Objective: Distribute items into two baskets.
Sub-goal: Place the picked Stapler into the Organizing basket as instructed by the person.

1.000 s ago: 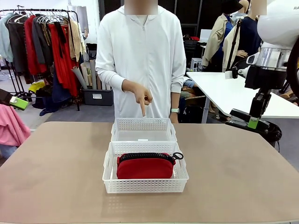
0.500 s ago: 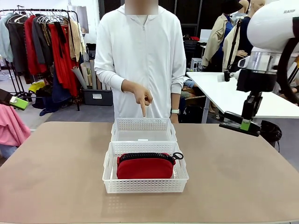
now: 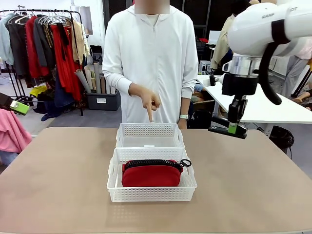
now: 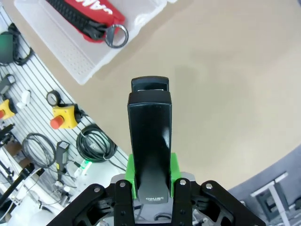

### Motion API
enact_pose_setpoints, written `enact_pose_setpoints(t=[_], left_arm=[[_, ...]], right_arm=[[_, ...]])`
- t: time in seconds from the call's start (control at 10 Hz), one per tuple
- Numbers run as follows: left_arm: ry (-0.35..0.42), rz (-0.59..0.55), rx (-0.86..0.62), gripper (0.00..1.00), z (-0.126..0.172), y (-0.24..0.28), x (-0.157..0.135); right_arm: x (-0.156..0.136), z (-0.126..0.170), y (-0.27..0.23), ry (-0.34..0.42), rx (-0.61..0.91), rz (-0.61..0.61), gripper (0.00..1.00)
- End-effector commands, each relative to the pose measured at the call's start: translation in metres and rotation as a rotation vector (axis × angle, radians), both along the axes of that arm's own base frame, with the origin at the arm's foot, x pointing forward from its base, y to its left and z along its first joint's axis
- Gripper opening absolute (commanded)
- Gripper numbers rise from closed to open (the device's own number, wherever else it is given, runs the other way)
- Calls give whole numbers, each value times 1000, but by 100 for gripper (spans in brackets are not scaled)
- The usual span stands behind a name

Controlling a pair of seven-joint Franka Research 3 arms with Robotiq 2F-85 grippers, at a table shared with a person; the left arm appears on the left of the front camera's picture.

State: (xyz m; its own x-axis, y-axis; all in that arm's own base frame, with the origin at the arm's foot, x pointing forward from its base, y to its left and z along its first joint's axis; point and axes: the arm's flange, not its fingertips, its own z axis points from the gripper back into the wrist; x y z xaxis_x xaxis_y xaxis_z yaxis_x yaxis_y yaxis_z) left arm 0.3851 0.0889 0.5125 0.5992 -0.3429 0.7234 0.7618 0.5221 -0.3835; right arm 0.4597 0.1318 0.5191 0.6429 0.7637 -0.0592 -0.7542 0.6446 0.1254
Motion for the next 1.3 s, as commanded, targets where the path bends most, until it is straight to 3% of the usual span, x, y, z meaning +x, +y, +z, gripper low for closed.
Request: enact_pose_setpoints(t=[0.0, 0.5, 1.2], left_arm=[[-2, -4, -5, 100, 0, 0, -1], [-2, -4, -5, 100, 0, 0, -1], [-2, -4, -5, 100, 0, 0, -1]], right_arm=[[16, 2, 19, -20, -8, -11, 0], [36, -15, 78, -69, -5, 15, 0], [91, -54, 172, -93, -26, 202, 0]])
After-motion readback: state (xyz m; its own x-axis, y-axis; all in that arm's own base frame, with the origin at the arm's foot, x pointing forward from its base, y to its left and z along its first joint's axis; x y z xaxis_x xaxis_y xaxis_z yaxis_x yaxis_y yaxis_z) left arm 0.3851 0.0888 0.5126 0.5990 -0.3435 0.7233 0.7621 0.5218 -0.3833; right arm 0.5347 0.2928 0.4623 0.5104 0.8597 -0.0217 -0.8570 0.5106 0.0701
